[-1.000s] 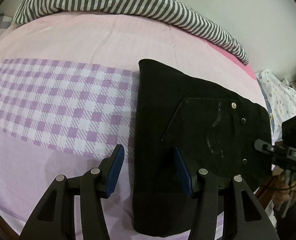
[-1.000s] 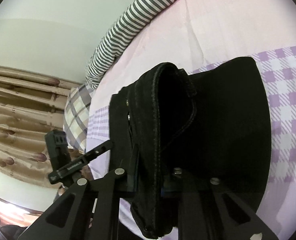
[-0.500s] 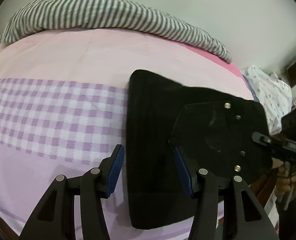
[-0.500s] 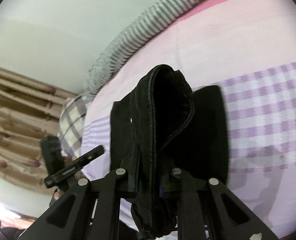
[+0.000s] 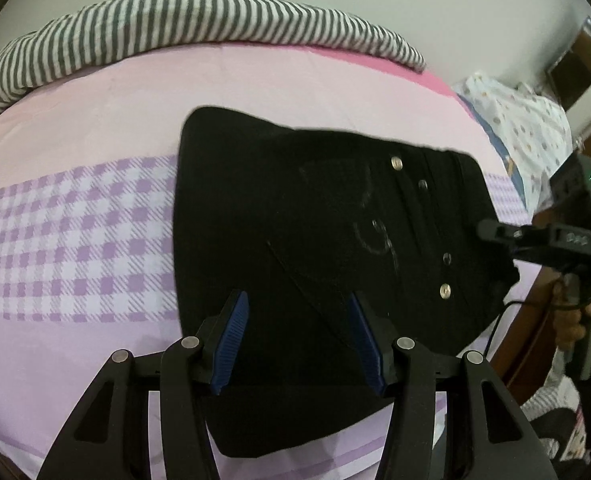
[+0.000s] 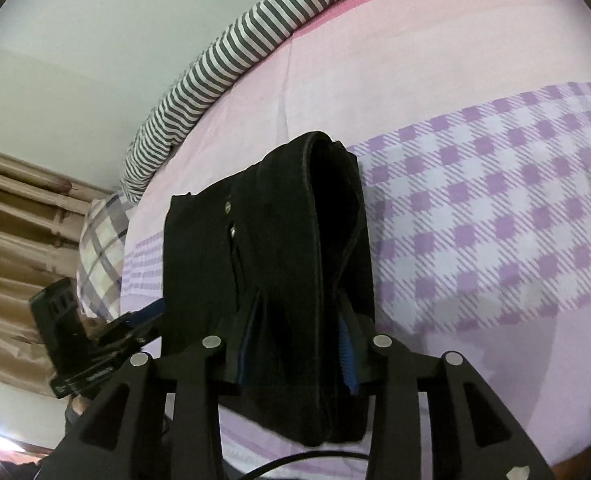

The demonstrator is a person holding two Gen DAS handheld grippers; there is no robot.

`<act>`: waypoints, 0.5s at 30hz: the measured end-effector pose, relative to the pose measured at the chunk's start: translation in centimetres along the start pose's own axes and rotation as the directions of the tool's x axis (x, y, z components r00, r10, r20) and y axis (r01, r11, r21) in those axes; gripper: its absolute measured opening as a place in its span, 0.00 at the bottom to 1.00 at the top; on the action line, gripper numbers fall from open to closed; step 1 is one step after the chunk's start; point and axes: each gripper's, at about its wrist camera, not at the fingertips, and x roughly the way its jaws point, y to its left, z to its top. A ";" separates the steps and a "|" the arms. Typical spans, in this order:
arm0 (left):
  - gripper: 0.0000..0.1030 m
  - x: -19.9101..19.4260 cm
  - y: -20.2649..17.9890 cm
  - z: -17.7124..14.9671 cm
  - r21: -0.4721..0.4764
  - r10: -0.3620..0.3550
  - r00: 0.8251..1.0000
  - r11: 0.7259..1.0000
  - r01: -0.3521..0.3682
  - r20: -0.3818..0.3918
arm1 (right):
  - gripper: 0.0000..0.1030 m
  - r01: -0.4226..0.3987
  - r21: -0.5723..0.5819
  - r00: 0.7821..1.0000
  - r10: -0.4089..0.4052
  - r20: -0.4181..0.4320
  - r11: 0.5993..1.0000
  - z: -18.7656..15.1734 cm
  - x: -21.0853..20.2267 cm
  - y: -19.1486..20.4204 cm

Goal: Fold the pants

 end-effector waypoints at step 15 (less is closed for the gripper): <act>0.51 0.5 -1.3 -2.9 0.055 -0.026 0.998 0.998 0.030 -0.058 | 0.08 0.084 -0.069 0.994 -0.079 0.075 0.994 -4.2 -2.8 2.3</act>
